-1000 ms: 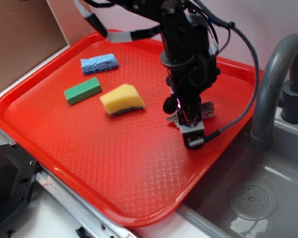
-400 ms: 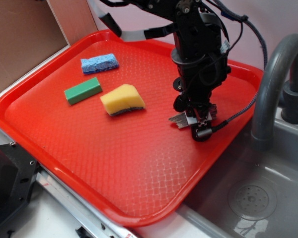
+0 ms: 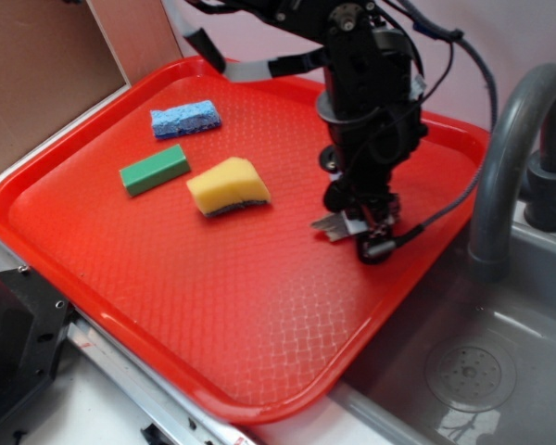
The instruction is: Grab the wood chip.
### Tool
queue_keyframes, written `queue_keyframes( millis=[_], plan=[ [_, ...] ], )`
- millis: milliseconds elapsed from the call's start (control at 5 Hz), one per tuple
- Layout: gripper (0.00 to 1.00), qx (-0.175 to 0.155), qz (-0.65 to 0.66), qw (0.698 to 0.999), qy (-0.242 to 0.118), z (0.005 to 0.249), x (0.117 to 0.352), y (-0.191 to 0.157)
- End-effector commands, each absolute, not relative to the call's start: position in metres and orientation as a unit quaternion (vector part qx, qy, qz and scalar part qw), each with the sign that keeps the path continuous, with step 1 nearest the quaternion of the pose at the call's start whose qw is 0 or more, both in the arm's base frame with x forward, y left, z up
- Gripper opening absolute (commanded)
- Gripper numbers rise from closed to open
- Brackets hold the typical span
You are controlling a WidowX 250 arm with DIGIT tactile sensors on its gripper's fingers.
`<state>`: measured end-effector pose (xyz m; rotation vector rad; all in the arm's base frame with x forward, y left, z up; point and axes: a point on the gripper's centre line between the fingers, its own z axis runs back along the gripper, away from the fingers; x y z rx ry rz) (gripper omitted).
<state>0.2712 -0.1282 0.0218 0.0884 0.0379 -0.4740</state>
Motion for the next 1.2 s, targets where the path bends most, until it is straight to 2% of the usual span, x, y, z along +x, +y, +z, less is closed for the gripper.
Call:
queue_keyframes(
  millis=[0, 200, 400, 600, 800, 1000],
  plan=[
    [0.0, 0.018, -0.081, 0.995, -0.064, 0.108, 0.264, -0.092],
    [0.0, 0.003, 0.009, 0.997, -0.075, 0.138, 0.24, -0.069],
    [0.0, 0.002, 0.075, 0.994, -0.083, 0.156, 0.218, -0.057],
    [0.0, 0.001, 0.119, 0.989, -0.082, 0.165, 0.202, -0.046],
    [0.0, -0.017, 0.148, 0.984, -0.098, 0.168, 0.189, -0.032],
    [0.0, -0.023, 0.14, 0.986, -0.087, 0.163, 0.192, -0.029]
  ],
)
